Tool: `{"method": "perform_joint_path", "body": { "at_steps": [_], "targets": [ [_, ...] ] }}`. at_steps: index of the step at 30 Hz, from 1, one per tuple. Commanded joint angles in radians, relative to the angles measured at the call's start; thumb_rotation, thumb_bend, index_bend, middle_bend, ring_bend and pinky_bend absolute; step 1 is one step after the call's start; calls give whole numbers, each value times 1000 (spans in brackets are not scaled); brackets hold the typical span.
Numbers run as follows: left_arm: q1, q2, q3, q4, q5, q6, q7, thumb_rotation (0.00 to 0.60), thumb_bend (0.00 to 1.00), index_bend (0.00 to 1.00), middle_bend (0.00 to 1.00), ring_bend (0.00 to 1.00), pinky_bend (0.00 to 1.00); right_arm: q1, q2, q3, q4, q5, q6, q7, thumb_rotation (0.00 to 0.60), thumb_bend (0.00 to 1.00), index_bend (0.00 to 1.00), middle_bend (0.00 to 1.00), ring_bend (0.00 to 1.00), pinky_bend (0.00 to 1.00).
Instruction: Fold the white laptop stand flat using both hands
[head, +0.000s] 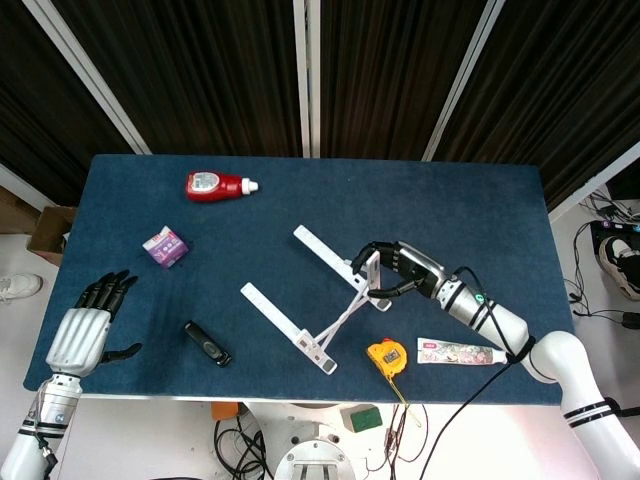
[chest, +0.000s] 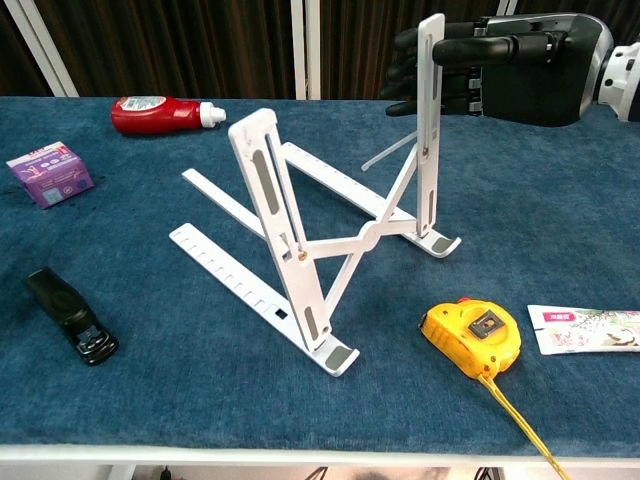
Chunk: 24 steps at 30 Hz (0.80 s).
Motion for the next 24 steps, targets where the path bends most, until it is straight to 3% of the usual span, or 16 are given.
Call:
{"method": "perform_joint_path", "body": {
  "at_steps": [1,5,24],
  "targets": [
    [-6,0,2,-3,7,-5,6,600,58,94,50,24,136,-2,-1,-23,9,25,20,-2,600,69,490,489,291,229],
    [-14,5,8,-9,18,-18,-3,600,58,94,50,23,137,20,16,-70,31,27,56,16,600,109,493,491,298,286],
    [-55,18,29,-24,57,-71,-91,600,58,94,50,24,146,82,106,-242,59,41,109,134,600,150,490,469,299,280]
  ]
}}
